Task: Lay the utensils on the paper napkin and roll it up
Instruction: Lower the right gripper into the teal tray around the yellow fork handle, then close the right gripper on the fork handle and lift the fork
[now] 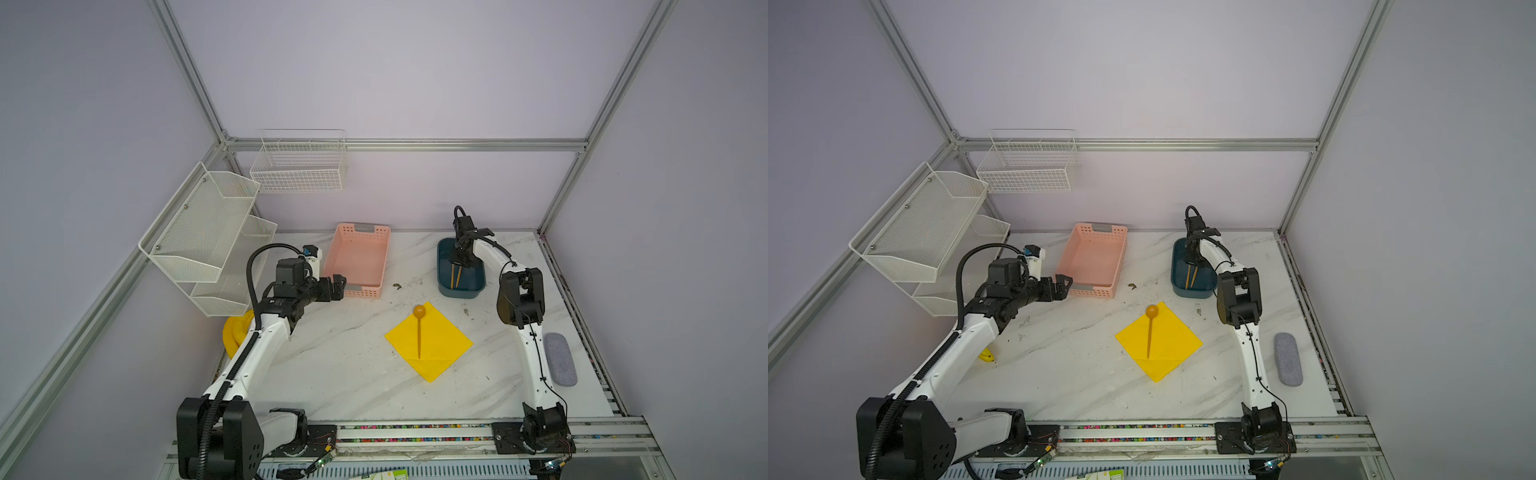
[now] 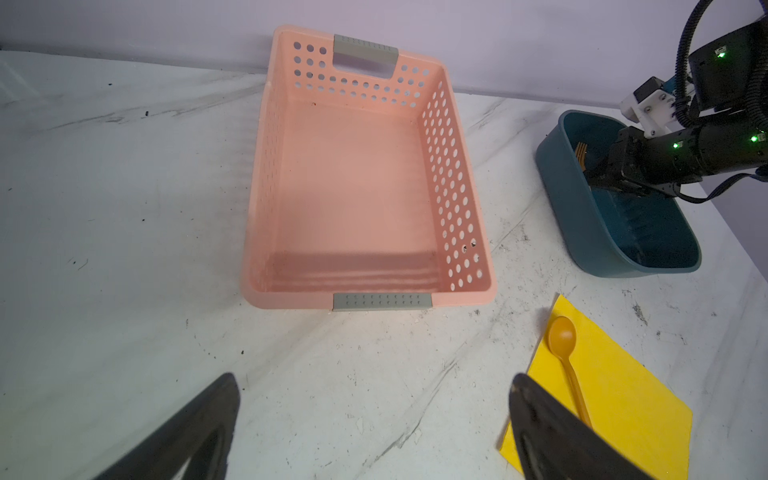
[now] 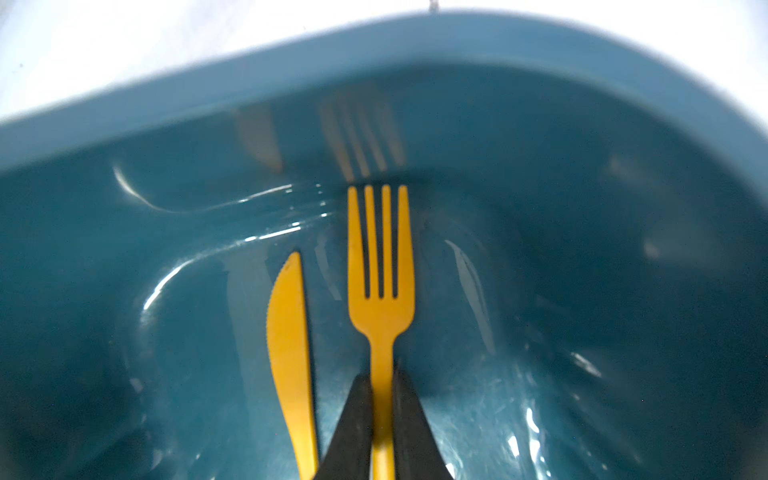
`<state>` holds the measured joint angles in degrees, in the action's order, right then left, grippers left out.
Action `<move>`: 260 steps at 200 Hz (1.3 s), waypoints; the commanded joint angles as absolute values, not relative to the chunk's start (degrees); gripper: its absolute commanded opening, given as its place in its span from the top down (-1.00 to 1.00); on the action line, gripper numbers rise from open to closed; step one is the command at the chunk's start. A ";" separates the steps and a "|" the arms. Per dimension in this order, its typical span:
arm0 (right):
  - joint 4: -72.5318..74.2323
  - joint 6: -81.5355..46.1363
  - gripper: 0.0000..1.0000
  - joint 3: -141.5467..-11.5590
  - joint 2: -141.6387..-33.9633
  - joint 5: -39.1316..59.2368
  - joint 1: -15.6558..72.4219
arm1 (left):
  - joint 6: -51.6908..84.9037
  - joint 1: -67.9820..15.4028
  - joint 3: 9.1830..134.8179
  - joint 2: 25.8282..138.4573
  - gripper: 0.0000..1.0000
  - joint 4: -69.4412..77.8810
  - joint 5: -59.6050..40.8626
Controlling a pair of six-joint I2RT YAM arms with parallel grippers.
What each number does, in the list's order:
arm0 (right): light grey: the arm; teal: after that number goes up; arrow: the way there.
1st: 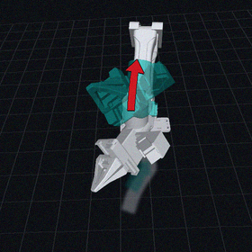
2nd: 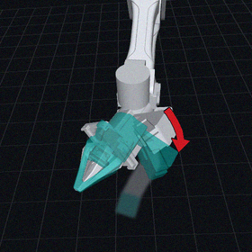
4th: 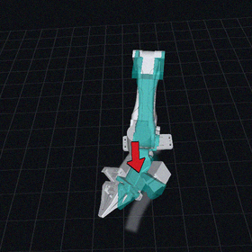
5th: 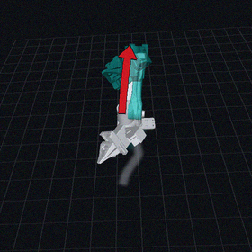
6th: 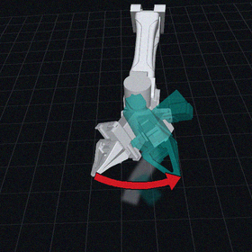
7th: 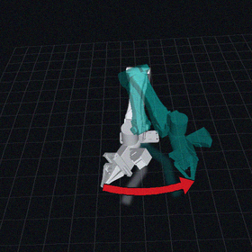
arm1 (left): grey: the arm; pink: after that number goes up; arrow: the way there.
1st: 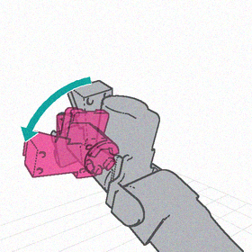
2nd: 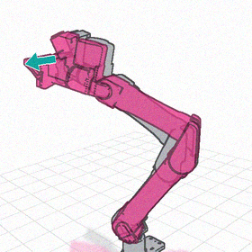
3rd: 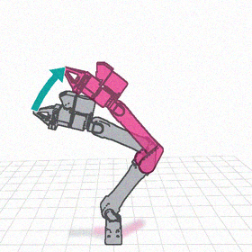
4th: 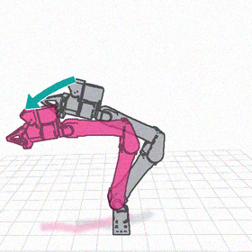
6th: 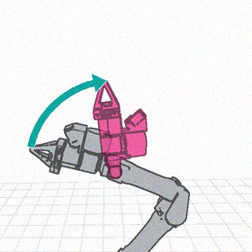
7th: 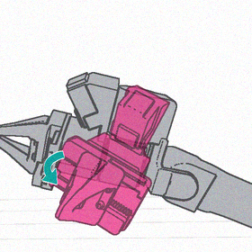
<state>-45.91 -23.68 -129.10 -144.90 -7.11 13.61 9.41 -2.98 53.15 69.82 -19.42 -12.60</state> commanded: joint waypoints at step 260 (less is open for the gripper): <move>-53.08 -24.25 0.77 -128.54 -134.29 -9.56 16.11 | 9.13 -2.45 54.32 64.52 -0.99 -17.77 -13.62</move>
<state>-50.37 -23.70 -129.10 -138.37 -7.97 14.94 9.43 -2.96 53.15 66.52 -19.40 -12.38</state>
